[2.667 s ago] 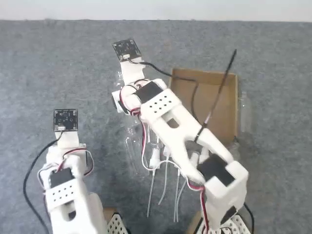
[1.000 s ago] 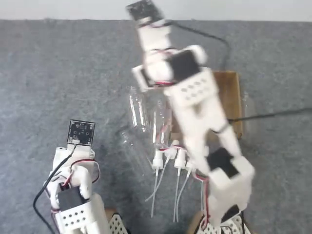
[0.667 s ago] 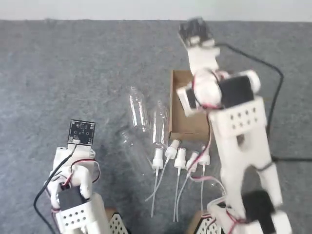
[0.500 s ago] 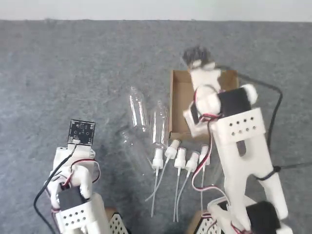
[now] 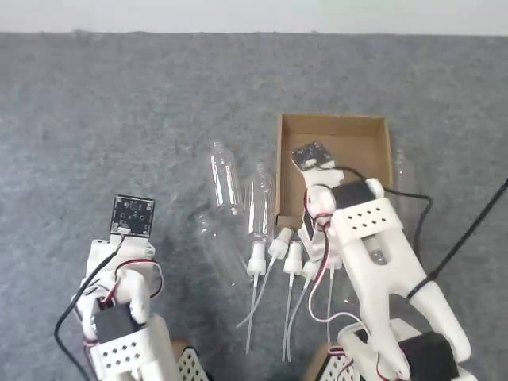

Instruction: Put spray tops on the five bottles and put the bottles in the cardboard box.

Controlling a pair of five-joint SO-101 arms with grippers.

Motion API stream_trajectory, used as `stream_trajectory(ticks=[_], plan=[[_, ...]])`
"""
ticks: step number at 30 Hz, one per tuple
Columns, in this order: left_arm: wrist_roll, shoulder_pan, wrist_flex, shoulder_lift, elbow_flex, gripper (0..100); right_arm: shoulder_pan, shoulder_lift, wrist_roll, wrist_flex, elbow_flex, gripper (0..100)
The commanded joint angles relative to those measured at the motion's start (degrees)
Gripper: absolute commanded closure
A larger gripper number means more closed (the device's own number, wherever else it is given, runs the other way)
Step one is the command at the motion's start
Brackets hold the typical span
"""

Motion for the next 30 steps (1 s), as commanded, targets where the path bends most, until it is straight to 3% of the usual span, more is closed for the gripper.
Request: stream_trajectory(ticks=[1, 8, 23, 30], plan=[[-0.44, 0.26, -0.35, 0.79, -0.40, 97, 0.66, -2.51, -1.76, -3.47, 0.97, 81.7], [-0.44, 0.26, -0.35, 0.79, -0.40, 97, 4.70, -2.51, -1.85, -8.92, 5.19, 82.0], [-0.44, 0.26, -0.35, 0.79, -0.40, 97, 4.88, -2.51, -1.93, -17.45, 13.71, 82.2], [-0.44, 0.26, -0.35, 0.79, -0.40, 97, 4.88, -3.65, -1.41, -15.60, 11.16, 81.7]])
